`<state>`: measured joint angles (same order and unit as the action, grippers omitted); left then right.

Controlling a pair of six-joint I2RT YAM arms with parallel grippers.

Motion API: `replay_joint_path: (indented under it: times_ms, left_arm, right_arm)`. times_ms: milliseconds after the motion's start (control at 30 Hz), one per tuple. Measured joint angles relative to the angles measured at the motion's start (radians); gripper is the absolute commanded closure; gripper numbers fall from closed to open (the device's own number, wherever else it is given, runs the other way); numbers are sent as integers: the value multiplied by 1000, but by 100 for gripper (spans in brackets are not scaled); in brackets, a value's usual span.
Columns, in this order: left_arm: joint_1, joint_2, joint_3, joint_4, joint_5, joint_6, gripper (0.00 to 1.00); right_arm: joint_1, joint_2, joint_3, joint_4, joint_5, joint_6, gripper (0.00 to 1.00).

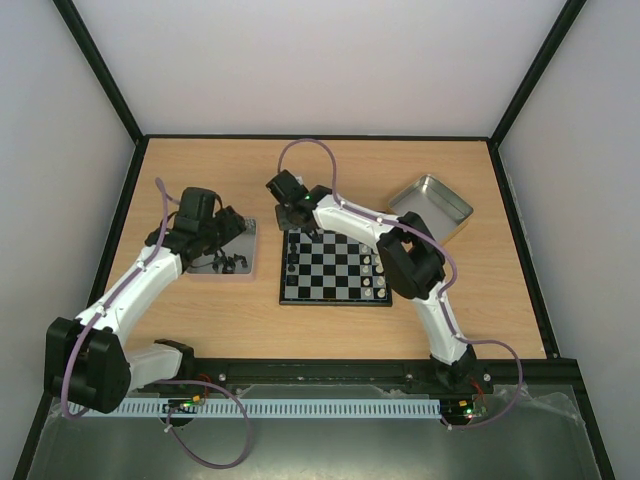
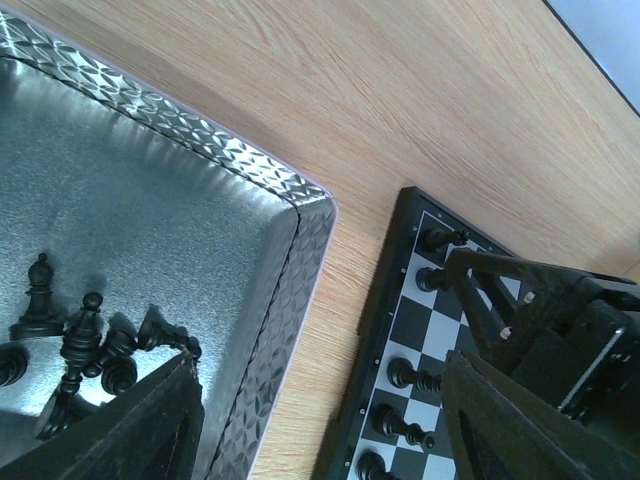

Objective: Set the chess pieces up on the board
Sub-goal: Place the chess piece on the chessboard, then pick up the chess piece from the storage box.

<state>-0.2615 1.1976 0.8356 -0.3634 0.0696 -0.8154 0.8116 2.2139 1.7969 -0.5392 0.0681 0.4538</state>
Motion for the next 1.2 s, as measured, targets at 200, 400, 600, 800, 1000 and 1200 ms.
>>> replay_joint_path:
  times_ms: [200, 400, 600, 800, 1000, 1200]
  left_arm:
    - [21, 3, 0, -23, -4, 21, 31]
    - [38, 73, 0, -77, -20, 62, 36]
    - [42, 205, 0, -141, -48, 97, 51]
    - [45, 272, 15, -177, -105, 121, 62]
    - [72, 299, 47, -182, -166, 137, 69]
    - [92, 354, 49, -174, -173, 154, 68]
  right_arm:
    - [-3, -53, -20, 3, 5, 14, 72]
    - [-18, -271, -196, 69, 16, 57, 71]
    - [-36, -405, -337, 135, 13, 86, 71]
    - [-40, -408, -427, 156, -11, 101, 72]
    - [-40, -408, -455, 172, -32, 112, 73]
    - [-40, -408, -456, 186, -36, 113, 73]
